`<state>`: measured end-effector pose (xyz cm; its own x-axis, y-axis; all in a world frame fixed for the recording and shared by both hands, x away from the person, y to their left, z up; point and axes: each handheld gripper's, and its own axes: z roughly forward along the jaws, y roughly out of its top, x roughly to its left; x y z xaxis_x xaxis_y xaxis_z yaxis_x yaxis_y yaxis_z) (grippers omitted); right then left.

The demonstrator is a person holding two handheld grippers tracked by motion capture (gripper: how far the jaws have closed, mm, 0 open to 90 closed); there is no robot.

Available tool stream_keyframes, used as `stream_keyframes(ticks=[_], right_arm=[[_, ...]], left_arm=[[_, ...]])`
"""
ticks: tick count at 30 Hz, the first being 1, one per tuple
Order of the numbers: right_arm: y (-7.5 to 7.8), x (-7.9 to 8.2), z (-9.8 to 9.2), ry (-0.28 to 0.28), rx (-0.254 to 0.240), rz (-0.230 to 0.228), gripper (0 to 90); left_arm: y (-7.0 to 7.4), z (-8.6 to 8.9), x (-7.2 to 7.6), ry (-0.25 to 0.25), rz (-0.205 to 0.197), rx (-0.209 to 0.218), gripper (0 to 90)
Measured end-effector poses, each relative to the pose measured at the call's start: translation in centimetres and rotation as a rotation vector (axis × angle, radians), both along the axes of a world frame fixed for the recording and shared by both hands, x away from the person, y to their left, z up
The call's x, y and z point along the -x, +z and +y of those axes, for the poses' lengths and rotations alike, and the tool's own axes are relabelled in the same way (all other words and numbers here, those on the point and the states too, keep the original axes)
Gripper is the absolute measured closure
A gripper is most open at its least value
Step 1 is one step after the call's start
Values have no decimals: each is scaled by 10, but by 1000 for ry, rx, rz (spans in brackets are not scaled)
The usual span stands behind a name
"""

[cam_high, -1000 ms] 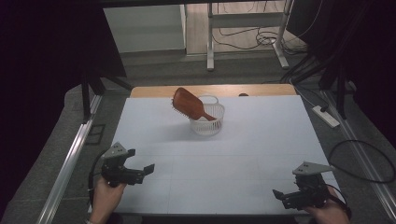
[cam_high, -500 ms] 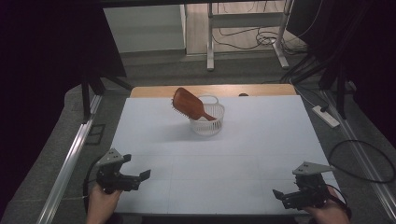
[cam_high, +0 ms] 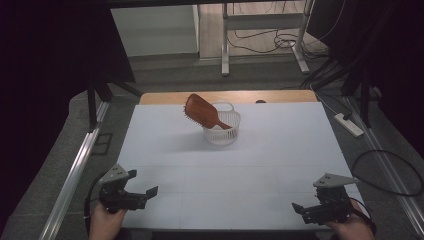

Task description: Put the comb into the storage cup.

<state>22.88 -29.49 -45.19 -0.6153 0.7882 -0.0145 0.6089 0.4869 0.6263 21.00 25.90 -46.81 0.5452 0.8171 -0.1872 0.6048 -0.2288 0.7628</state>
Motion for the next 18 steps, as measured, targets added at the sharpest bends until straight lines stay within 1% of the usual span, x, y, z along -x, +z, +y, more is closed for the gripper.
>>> stream_keyframes(ticks=[15, 18], right_arm=[[0, 0, -1, -7, -2, 0, 0], [0, 0, 0, -7, -2, 0, 0]], left_arm=[[-3, 7, 12, 14, 8, 3, 1], [-3, 9, 14, 15, 11, -5, 1]])
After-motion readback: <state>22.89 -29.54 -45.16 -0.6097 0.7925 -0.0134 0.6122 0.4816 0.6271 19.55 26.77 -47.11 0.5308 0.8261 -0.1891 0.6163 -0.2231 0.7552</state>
